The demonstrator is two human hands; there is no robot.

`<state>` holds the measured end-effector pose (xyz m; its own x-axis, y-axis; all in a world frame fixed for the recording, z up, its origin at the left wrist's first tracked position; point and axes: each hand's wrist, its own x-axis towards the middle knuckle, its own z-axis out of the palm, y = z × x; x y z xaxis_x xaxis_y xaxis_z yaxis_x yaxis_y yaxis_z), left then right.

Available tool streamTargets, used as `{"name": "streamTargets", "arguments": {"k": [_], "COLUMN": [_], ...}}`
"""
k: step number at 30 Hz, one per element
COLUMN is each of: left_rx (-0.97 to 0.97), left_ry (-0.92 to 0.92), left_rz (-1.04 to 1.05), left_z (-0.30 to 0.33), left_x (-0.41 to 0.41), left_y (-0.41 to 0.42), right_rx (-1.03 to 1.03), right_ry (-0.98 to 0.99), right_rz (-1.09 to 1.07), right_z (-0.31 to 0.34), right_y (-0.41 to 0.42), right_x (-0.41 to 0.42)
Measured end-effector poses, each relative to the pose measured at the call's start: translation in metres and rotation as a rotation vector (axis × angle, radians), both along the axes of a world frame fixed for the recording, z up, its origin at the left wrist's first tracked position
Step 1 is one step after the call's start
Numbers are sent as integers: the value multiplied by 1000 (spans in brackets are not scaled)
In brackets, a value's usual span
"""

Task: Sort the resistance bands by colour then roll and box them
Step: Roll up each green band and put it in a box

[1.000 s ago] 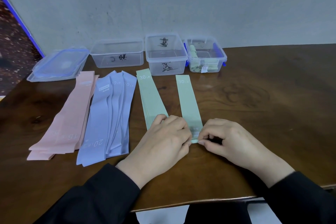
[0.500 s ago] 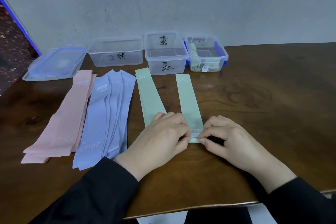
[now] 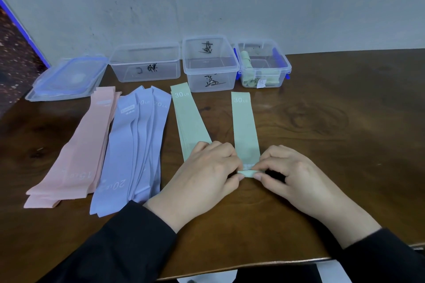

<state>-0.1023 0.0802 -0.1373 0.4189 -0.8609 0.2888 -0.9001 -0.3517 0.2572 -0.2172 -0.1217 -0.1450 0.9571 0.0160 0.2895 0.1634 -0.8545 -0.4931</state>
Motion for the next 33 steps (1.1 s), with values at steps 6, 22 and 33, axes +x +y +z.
{"name": "streamTargets", "arguments": {"k": [6, 22, 33], "left_rx": [-12, -12, -1], "left_ry": [5, 2, 17], "left_rz": [16, 43, 81], "left_z": [0, 0, -1], "left_x": [-1, -1, -1], "left_y": [-1, -1, -1], "right_rx": [20, -19, -56], "right_ry": [-2, 2, 18], "right_rz": [-10, -36, -61], "right_z": [1, 0, -1], "right_y": [0, 1, 2], "right_x": [0, 0, 1]}}
